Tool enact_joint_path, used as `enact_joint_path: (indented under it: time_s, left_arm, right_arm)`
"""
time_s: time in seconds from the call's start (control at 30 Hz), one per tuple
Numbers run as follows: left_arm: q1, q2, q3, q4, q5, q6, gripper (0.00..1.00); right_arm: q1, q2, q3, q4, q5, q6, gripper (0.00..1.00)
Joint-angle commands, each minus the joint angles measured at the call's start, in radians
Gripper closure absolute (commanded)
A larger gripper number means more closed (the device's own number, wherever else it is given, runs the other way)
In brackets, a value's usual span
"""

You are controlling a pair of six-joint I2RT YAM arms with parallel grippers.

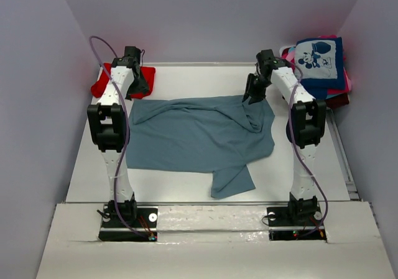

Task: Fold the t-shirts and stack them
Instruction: Fold the flattened tshirt in 1/3 of the way

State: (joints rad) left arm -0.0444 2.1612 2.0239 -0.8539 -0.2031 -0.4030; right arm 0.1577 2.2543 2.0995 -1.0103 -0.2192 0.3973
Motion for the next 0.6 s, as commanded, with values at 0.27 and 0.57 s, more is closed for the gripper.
enact_joint_path:
  time_s: [0.27,0.57]
  left_arm:
    - [-0.009,-0.103,-0.076,0.001,-0.027,0.010,0.33]
    - [-0.009,-0.109,-0.090,0.009,-0.022,0.016,0.33]
  right_arm:
    - [0.057,0.036,-0.033,0.095,-0.028,0.026,0.59]
    - [0.057,0.063,-0.021,0.102,-0.008,0.015,0.59]
